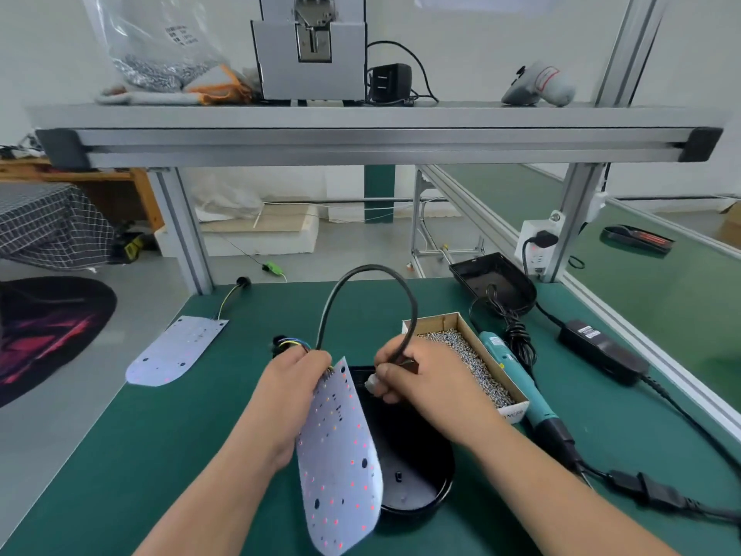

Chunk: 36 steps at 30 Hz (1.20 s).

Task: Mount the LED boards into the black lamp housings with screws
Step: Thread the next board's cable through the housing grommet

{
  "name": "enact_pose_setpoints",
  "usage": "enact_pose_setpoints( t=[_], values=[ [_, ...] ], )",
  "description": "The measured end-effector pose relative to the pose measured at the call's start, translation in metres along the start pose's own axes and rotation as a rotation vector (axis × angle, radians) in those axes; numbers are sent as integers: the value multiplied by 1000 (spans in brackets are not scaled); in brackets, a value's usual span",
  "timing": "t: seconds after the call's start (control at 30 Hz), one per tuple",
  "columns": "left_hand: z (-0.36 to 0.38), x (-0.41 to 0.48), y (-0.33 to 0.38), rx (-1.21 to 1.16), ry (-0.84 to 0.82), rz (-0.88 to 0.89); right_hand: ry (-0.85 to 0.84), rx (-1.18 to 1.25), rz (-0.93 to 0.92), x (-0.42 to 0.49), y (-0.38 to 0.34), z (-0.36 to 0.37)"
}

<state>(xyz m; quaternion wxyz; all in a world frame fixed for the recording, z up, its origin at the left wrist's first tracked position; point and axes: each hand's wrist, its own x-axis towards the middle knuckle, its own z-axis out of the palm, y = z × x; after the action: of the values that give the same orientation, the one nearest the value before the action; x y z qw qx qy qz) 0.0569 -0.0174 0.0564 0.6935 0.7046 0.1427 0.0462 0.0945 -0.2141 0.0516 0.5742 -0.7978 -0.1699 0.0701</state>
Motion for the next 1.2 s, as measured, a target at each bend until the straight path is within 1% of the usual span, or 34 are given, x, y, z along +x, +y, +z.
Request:
enact_pose_setpoints(
  t=[0.2,0.3,0.4,0.47,0.67,0.73,0.87,0.97,1.1,1.2],
  values=[
    [3,9,-19,178,-36,-10,105,-258,-57,0,1,4],
    [4,14,-30,173,-14,27,133,-315,-63,0,1,4],
    [-1,19,-31,131,35,51,126,-315,-47,1,2,3],
    [-5,22,-32,146,25,59,110,-348,-50,1,2,2],
    [-10,16,-27,171,-145,51,107,-509,-116,1,1,-2],
    [-8,14,-25,178,-178,54,94,-567,-133,1,3,-6],
    [-5,14,-24,191,-140,46,30,-602,-131,0,3,-15],
    [-4,15,-24,152,-132,46,-23,-632,-148,-1,1,-18],
    [-1,17,-30,135,-153,48,-20,-734,-253,1,0,-10],
    [0,19,-33,102,-172,16,42,-786,-314,4,1,-2]
  ],
)
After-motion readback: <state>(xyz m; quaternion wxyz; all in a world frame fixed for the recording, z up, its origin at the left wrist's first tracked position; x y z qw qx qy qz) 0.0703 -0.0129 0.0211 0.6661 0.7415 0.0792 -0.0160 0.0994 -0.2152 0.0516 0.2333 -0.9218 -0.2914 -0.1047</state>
